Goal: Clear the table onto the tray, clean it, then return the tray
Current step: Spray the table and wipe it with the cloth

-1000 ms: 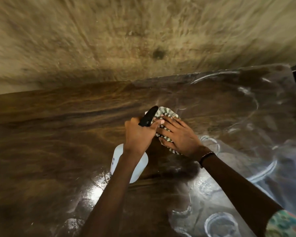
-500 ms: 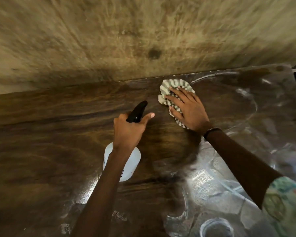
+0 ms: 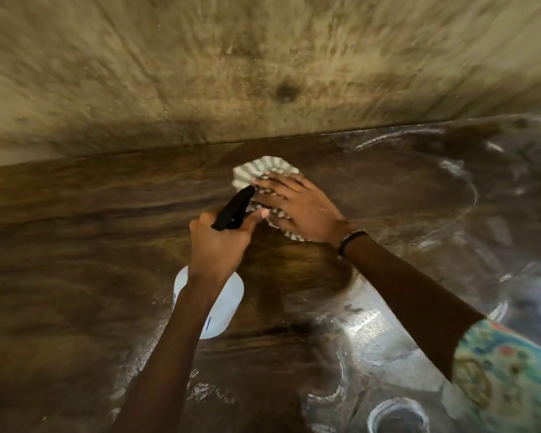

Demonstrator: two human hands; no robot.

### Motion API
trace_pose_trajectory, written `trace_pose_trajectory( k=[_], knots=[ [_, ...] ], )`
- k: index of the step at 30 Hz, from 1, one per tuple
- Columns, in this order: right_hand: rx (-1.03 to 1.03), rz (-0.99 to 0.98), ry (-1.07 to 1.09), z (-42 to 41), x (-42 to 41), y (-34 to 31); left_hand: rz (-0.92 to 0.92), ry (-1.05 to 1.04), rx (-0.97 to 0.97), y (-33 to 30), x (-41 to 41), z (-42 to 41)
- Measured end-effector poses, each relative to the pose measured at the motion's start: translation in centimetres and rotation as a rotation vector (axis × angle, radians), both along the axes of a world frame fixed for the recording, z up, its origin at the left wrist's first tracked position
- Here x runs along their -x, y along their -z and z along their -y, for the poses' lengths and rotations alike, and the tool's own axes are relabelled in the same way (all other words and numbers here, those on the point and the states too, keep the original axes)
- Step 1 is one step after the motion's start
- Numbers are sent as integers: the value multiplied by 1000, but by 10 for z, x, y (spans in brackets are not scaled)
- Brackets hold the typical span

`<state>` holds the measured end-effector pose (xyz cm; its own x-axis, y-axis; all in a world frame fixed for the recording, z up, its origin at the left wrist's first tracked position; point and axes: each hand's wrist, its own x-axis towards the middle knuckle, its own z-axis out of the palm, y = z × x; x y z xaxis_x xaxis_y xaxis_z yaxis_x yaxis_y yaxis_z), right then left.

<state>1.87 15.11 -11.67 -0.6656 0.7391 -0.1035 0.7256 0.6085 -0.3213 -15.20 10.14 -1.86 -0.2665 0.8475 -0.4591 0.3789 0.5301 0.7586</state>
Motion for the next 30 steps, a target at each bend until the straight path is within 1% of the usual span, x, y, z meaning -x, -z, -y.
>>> trace_pose_trajectory(
  k=[1, 4, 7, 9, 13, 17, 19, 22, 26, 28, 30],
  knots=[
    [-18, 14, 36, 4, -21, 0, 3, 4, 1, 0, 0, 0],
    [-21, 16, 262, -5, -69, -2, 21, 4, 6, 3, -1, 1],
    [-40, 47, 421, -29, -67, -5, 24, 32, -51, 4, -7, 5],
    [-44, 52, 405, -39, -47, -6, 36, 48, -66, 6, -12, 8],
    [-34, 87, 205, -24, -21, -2, 53, 85, -34, 9, -24, 16],
    [-35, 20, -1, 19, -54, 0, 37, 117, -68, 1, -40, 29],
    [-39, 23, 28, 33, -89, 2, 30, 117, -92, -2, -44, 37],
    [-26, 42, 200, 23, -127, 0, 49, 138, -101, 0, -48, 48],
    [-46, 46, 416, -14, -111, -2, 59, 145, -116, 6, -55, 61],
    [-41, 47, 433, -20, -93, 0, 58, 165, -118, 9, -61, 69],
    [-18, 44, 341, -11, -85, 1, 37, 213, -128, 10, -68, 79]
  ],
)
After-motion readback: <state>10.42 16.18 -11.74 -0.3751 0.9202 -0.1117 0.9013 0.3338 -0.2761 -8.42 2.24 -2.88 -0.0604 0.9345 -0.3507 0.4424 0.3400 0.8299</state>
